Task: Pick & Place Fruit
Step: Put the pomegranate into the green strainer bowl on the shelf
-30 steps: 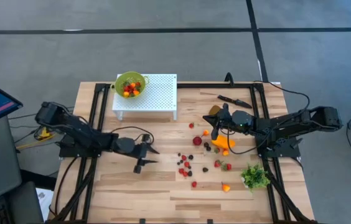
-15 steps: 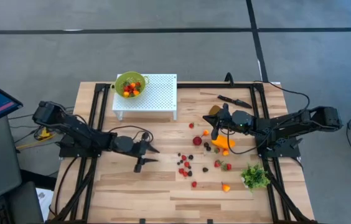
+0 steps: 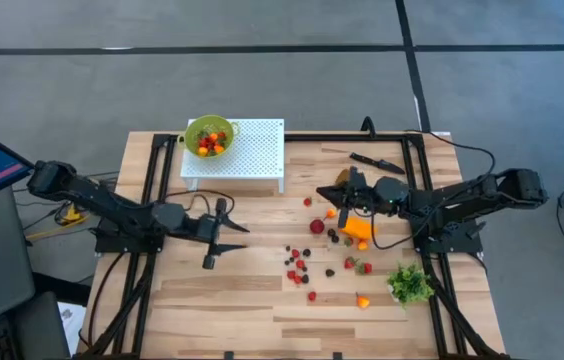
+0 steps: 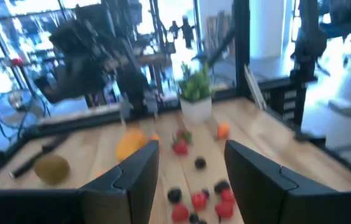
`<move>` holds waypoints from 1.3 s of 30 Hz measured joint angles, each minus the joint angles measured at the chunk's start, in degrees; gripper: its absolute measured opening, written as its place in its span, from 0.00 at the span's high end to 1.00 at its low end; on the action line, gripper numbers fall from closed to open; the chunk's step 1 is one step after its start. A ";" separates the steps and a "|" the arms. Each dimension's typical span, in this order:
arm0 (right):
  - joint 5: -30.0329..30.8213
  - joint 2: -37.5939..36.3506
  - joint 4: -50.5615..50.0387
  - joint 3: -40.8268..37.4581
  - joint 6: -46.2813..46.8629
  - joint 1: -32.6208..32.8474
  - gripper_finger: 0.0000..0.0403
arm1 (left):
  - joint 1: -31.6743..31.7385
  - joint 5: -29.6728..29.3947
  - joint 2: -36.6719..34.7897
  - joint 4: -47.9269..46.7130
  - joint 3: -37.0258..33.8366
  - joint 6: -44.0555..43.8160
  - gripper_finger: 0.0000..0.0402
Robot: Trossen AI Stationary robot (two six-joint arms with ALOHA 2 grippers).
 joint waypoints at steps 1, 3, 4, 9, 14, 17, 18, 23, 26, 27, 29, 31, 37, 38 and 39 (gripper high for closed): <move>0.01 0.91 -0.65 1.21 -0.96 0.83 0.99 | 0.00 0.00 -0.84 -0.36 0.00 0.00 0.56; -0.86 2.93 -4.52 3.96 -5.64 2.45 0.99 | 0.00 0.00 -1.98 -0.85 0.00 -0.21 0.56; -1.53 3.65 -8.08 5.35 -7.63 3.22 0.99 | 0.00 0.00 -2.20 -0.92 0.00 -0.38 0.56; -0.92 8.08 -25.23 13.75 -9.20 7.36 0.99 | 0.00 0.00 -2.38 -2.42 0.00 -0.68 0.56; 8.51 13.00 -41.92 21.80 -8.63 11.07 0.98 | 0.00 0.02 -2.38 -3.06 0.00 -0.70 0.56; 11.13 15.97 -50.95 25.83 -4.36 11.02 0.93 | 0.00 0.01 -2.38 -3.06 0.00 -0.70 0.56; 11.20 16.83 -53.00 26.76 -3.24 10.80 0.90 | 0.00 0.02 -2.38 -3.05 0.00 -0.70 0.56; 10.43 20.79 -58.73 28.77 0.84 9.38 0.69 | 0.00 0.02 -2.38 -3.05 0.00 -0.72 0.56; 9.02 22.28 -59.55 29.05 1.21 8.60 0.53 | 0.00 0.02 -2.38 -3.05 0.00 -0.72 0.56; 8.66 22.72 -59.65 29.03 1.48 8.44 0.47 | 0.00 0.01 -2.38 -3.07 0.00 -0.72 0.56; 7.30 23.45 -59.51 29.03 2.18 8.18 0.37 | 0.00 0.02 -2.38 -3.05 0.00 -0.72 0.56; 6.92 24.05 -59.91 29.03 2.64 8.12 0.28 | 0.00 0.02 -2.38 -3.05 0.00 -0.72 0.56; 6.45 25.38 -62.97 29.03 5.65 8.09 0.14 | 0.00 0.02 -2.38 -3.07 0.00 -2.10 0.56; 6.39 25.62 -63.37 28.91 5.65 8.25 0.13 | 0.00 0.02 -2.38 -3.07 0.00 -2.16 0.56; 6.40 26.21 -62.78 28.90 5.63 8.49 0.13 | 0.00 0.02 -2.38 -3.05 0.00 -2.12 0.56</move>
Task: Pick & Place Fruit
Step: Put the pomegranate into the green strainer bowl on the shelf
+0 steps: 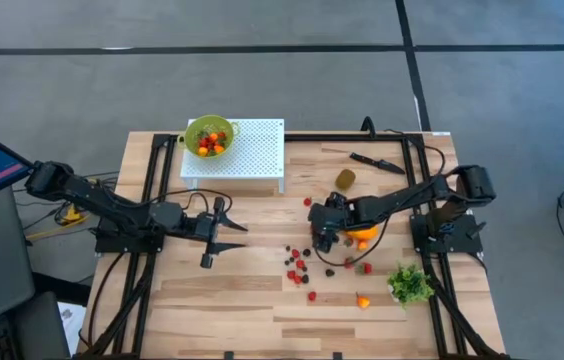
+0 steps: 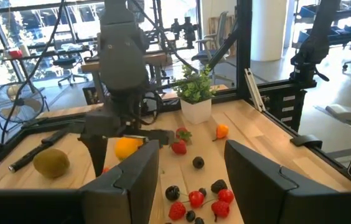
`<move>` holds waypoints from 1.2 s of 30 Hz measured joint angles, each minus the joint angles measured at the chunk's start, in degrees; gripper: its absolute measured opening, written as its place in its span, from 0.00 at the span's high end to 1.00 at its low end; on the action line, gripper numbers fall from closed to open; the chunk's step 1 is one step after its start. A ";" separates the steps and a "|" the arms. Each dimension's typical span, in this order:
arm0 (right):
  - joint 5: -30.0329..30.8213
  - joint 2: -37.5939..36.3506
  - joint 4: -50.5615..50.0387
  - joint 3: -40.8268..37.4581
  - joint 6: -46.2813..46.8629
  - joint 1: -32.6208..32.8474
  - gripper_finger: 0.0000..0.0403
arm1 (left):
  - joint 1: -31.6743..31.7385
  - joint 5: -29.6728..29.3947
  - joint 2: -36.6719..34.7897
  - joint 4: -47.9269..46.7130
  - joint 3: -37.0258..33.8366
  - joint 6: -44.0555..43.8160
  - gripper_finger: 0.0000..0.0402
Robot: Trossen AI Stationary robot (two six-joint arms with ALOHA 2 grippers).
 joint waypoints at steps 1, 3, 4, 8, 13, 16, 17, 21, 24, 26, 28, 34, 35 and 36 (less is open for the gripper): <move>-0.05 0.99 1.53 0.23 -0.02 0.02 0.13 | 0.02 0.00 0.00 0.00 0.00 0.00 0.56; -0.32 3.23 1.60 0.14 -0.02 0.06 0.14 | 0.00 0.00 0.00 -0.01 0.00 0.00 0.56; -0.36 4.61 1.67 0.06 -0.01 0.05 0.14 | 0.01 0.00 0.00 -0.03 0.00 -0.01 0.56; -0.57 7.50 3.23 0.41 0.07 -0.08 0.18 | 0.02 0.00 0.00 -0.28 0.00 -0.04 0.56; -0.37 8.28 4.87 0.32 0.22 0.39 0.26 | 0.02 0.00 0.00 -0.30 0.00 -0.04 0.56; -0.29 6.84 5.02 0.18 0.20 0.82 0.32 | 0.02 0.00 0.00 -0.30 0.00 -0.04 0.56; -0.40 6.73 5.00 0.18 0.20 0.82 0.34 | 0.02 0.00 0.00 -0.30 0.00 -0.04 0.56; -0.42 5.50 3.66 -0.01 -0.03 1.24 0.43 | 0.02 0.00 0.00 -0.30 0.00 -0.04 0.56; -0.26 5.42 3.41 -0.01 -0.11 1.24 0.49 | 0.02 0.00 0.00 -0.33 0.00 -0.04 0.56; -0.26 5.40 3.15 0.04 -0.11 1.24 0.51 | 0.02 0.00 0.00 -0.35 0.00 -0.04 0.56; -0.26 5.37 2.90 0.06 -0.10 1.24 0.52 | 0.02 0.00 0.00 -0.35 0.00 -0.06 0.56; -0.28 5.37 2.82 0.06 -0.09 1.51 0.49 | 0.02 0.00 0.00 -0.44 0.00 -0.06 0.56; -0.28 5.37 2.86 0.06 -0.07 1.52 0.49 | 0.02 0.00 0.00 -0.48 0.00 -0.06 0.56; -0.28 5.35 2.93 0.06 -0.07 1.53 0.49 | 0.02 0.00 0.00 -0.64 0.00 -0.06 0.56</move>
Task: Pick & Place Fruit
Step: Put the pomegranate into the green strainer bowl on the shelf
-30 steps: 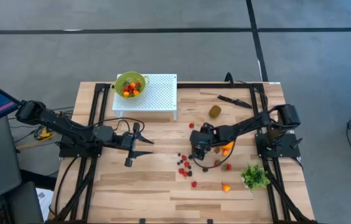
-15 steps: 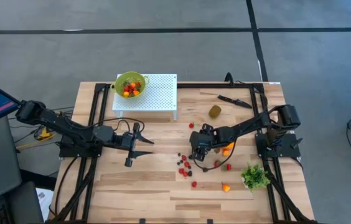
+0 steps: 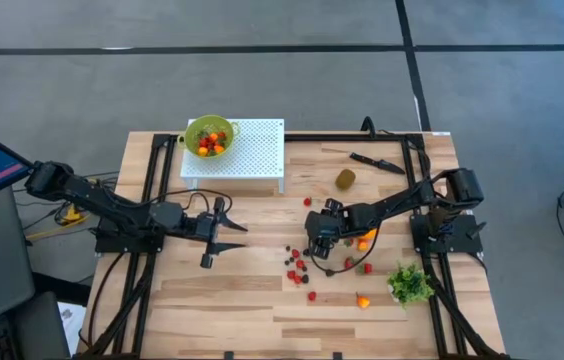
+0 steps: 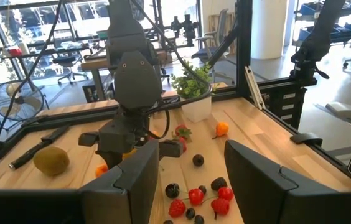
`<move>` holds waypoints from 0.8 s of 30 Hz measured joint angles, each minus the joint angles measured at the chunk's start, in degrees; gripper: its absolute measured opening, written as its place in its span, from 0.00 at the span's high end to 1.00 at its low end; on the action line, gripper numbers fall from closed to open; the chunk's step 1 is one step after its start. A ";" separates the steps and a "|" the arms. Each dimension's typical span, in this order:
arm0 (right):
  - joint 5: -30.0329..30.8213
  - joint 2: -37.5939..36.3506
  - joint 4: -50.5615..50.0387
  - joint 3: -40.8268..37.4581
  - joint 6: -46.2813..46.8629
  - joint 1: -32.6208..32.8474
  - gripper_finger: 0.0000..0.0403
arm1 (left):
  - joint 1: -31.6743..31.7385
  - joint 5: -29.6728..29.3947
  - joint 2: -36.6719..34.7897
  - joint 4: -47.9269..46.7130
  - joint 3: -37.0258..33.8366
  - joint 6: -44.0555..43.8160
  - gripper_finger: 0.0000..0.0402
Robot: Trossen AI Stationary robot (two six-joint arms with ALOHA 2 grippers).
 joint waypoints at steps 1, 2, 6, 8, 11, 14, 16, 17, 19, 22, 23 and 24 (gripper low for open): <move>-0.01 0.00 0.13 0.00 0.00 0.00 0.50 | -0.01 -0.01 0.00 -0.32 0.00 0.00 0.56; -0.10 0.00 0.32 0.07 0.00 0.02 0.51 | 0.00 -0.03 0.00 -0.90 0.00 0.06 0.56; -2.45 0.02 0.40 2.40 -1.15 0.77 0.54 | 0.00 -2.43 0.03 -4.48 0.00 4.11 0.56; -3.72 0.02 0.64 4.15 -2.72 1.59 0.53 | -0.02 -4.67 1.01 -6.10 0.00 8.75 0.56; -4.84 0.02 0.63 7.46 -5.54 3.23 0.51 | 0.00 -6.52 3.74 -6.22 -0.02 17.55 0.57; -5.01 0.00 0.72 10.94 -7.96 4.96 0.51 | -0.07 -8.31 7.59 -6.12 -0.02 23.96 0.59; -5.60 0.00 0.70 13.27 -9.41 6.03 0.51 | -0.54 -11.17 10.16 -5.64 -0.02 26.38 0.61; -6.30 -0.02 0.70 14.35 -10.25 6.54 0.52 | -0.86 -12.90 11.58 -5.48 -0.02 27.85 0.61; -7.52 -0.04 0.44 16.40 -11.19 7.31 0.53 | -1.72 -16.39 14.05 -4.66 -0.04 31.21 0.62; -7.81 -0.07 0.29 18.58 -12.03 8.32 0.53 | -3.20 -21.34 17.33 -1.32 0.45 35.78 0.62; -7.82 -0.07 0.14 19.15 -12.11 8.58 0.52 | -3.59 -22.91 18.20 -0.70 1.02 36.76 0.61; -7.82 -0.07 0.01 19.68 -12.28 8.73 0.52 | -3.85 -24.10 18.94 -0.22 1.87 37.47 0.59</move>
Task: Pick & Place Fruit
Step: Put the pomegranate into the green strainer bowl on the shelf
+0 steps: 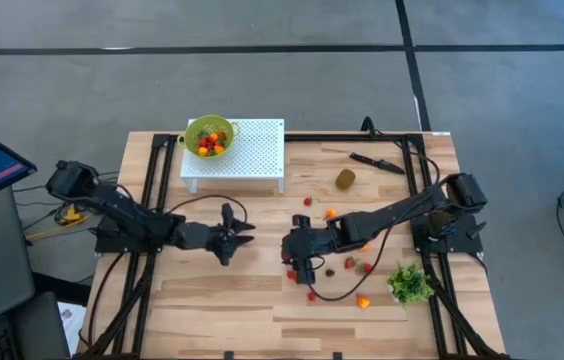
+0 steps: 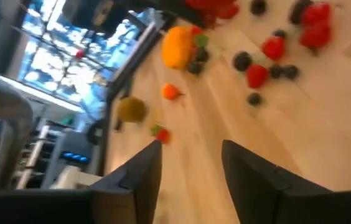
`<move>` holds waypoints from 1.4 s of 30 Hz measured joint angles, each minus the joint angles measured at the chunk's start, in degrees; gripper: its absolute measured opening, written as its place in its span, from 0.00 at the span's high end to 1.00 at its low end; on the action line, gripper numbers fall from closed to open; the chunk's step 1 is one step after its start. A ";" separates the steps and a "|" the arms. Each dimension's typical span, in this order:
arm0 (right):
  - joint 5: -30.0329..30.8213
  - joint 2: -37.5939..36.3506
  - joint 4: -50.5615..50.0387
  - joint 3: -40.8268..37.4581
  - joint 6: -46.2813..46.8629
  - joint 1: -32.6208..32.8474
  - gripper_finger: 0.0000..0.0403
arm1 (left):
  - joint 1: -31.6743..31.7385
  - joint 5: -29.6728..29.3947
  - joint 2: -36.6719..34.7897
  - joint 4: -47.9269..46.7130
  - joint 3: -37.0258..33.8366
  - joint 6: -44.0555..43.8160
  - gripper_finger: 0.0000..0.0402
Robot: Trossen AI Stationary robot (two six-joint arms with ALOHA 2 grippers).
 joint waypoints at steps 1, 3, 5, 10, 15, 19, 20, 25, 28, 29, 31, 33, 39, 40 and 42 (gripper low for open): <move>0.00 0.00 -0.01 0.31 -0.22 0.16 0.51 | -0.20 -0.67 0.61 0.18 1.01 0.52 0.57; 0.00 0.00 -0.20 0.99 -0.33 0.30 0.50 | -0.37 -0.92 1.44 0.40 2.83 0.68 0.51; 0.00 0.00 -0.22 1.88 -0.36 0.29 0.50 | -0.36 -0.88 2.51 0.46 4.67 1.25 0.44; 0.00 0.00 -0.78 4.55 -2.16 -0.45 0.53 | -0.37 -0.83 3.60 0.70 7.57 9.48 0.29; 0.02 -0.02 -2.17 7.10 -4.21 -1.59 0.51 | -0.36 -0.78 3.60 1.27 8.81 12.98 0.25; 0.02 -0.02 -2.04 8.80 -4.68 -2.69 0.50 | -0.35 1.82 3.60 1.70 9.79 19.04 0.25; 0.02 -0.02 -2.04 9.20 -4.68 -3.04 0.50 | -0.35 1.85 3.60 2.64 9.91 20.24 0.25; 0.04 -0.07 -1.83 10.93 -4.68 -4.52 0.53 | -0.37 1.82 3.60 9.12 9.95 27.38 0.25; 0.05 -0.07 -1.38 11.84 -4.84 -5.27 0.52 | -0.35 1.81 3.58 11.07 10.00 29.58 0.25; 0.06 -0.07 -1.07 12.16 -4.89 -5.46 0.52 | -0.35 1.81 3.58 11.24 10.00 29.69 0.25; 0.04 -0.07 -0.49 12.73 -5.84 -5.82 0.51 | -0.34 1.76 3.55 12.10 10.00 30.46 0.25; -0.09 -0.07 -0.16 13.45 -6.37 -5.96 0.50 | -0.35 1.72 3.53 13.27 10.00 32.29 0.25; -2.35 -0.09 3.55 14.66 -7.77 -6.78 0.53 | 0.33 5.11 3.53 19.59 10.00 36.35 0.25; -2.61 -0.09 3.68 14.92 -7.87 -7.01 0.53 | 0.53 5.62 3.53 19.90 10.00 36.63 0.25; -3.08 -0.09 4.58 15.15 -7.87 -7.05 0.52 | 1.16 6.15 3.53 20.68 10.00 36.80 0.25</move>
